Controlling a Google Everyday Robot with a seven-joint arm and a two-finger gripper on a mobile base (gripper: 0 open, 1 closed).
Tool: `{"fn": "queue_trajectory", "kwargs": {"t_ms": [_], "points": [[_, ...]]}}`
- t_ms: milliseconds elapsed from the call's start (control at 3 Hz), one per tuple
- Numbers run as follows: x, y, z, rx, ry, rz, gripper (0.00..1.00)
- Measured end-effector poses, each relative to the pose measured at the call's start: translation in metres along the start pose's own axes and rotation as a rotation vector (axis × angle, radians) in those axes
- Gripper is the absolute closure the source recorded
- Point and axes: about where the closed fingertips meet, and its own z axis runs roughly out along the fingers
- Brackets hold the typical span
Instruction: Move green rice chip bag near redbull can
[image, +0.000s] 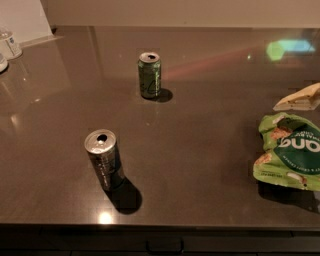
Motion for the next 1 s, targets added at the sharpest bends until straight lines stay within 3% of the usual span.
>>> {"fn": "queue_trajectory", "kwargs": {"t_ms": [333,1000], "points": [[-0.035,-0.007,0.029,0.054,-0.128,0.011,0.05],[-0.051,-0.015,0.036,0.085,-0.157,0.039,0.53]]}}
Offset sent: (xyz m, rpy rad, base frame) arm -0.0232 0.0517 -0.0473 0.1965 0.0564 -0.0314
